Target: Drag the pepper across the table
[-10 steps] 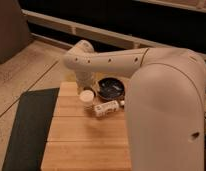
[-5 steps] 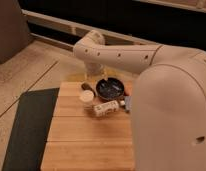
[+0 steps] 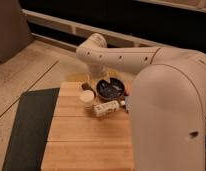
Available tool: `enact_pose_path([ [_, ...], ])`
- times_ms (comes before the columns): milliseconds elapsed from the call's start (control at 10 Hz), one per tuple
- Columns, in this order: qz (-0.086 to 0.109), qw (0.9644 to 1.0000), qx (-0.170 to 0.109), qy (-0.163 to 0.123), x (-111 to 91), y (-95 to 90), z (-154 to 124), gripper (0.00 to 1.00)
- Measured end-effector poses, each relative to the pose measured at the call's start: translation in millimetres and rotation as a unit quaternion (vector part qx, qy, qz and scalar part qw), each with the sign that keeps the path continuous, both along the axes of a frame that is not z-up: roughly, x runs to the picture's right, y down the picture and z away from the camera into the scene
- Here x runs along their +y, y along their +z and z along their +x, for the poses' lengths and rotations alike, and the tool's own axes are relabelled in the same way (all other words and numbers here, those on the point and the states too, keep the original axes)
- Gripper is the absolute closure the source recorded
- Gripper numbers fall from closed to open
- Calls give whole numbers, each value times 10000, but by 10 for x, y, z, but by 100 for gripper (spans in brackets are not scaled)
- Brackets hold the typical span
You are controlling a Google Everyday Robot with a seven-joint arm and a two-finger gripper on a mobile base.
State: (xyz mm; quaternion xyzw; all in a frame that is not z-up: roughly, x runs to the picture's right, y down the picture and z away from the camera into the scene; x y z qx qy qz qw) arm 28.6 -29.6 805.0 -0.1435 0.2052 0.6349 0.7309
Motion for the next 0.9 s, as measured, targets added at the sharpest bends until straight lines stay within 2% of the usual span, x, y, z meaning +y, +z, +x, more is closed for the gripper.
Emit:
enact_pose_path([
  [100, 45, 9998, -15, 168, -40, 137, 303, 35],
  [400, 377, 9979, -289, 441, -339, 348, 872, 35],
  [700, 343, 9978, -407, 400, -433, 515, 1262, 35],
  [900, 332, 9977, -405, 429, -439, 528, 1327, 35],
])
